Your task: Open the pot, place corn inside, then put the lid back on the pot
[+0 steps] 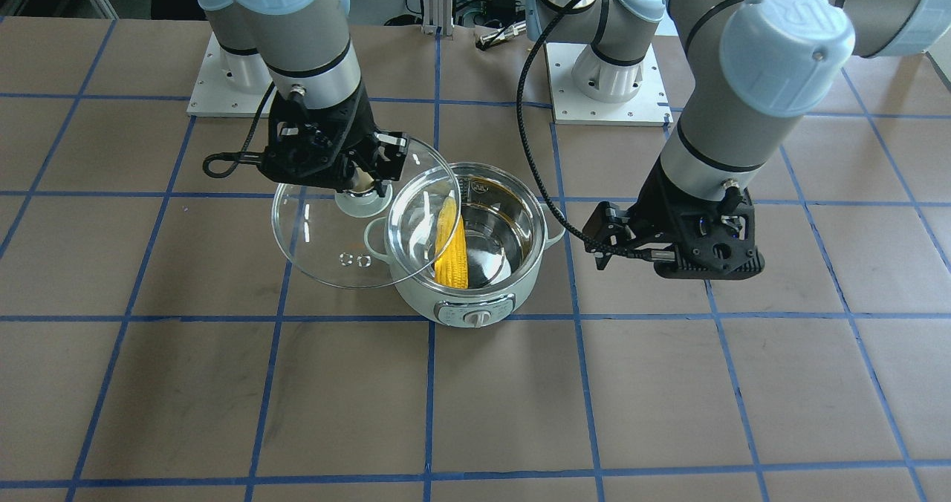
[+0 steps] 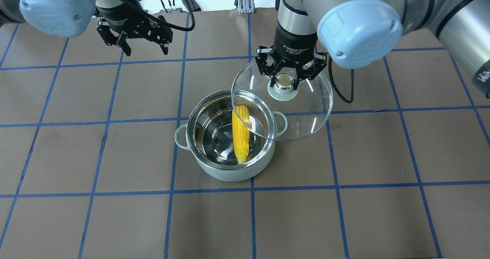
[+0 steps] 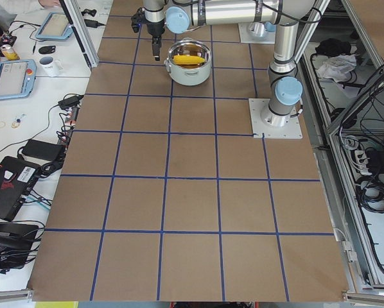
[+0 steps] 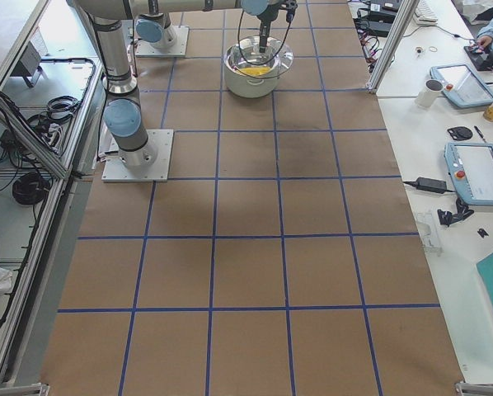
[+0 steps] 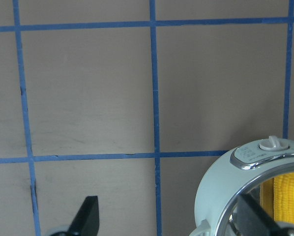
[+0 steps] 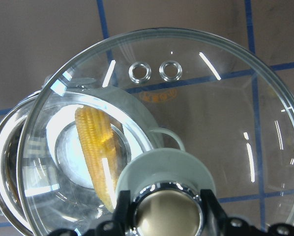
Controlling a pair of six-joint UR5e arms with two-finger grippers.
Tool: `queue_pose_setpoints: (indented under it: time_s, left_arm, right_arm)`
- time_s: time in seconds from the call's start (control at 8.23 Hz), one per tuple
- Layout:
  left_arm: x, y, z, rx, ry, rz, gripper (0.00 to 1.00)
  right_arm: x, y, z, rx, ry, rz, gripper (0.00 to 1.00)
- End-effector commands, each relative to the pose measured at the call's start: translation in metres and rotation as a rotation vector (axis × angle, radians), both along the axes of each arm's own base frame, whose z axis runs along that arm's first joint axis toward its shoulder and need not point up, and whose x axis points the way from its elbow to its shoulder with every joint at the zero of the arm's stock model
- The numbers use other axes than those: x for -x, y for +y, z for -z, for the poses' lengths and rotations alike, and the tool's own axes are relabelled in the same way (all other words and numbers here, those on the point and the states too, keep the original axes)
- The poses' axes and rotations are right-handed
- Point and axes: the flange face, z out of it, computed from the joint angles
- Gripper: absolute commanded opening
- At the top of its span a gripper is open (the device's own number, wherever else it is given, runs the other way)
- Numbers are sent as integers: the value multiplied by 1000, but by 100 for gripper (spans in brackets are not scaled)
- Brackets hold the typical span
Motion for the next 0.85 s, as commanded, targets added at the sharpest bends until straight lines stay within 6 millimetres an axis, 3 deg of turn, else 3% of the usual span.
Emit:
queue_pose_setpoints:
  time_s: [0.0,0.24,0.73]
  left_arm:
    - [-14,25,-49,75,-11,1,100]
    - [-13,36,-67,106,-4,-14,100]
    - [-9,48,-72,107,-8,-5,100]
  right_arm:
    - [-66,19,20,13,-14,-51,0]
    - [-123,34,46,36,-28,-63,0]
    - [-127,35,68,4,-11,-63,0]
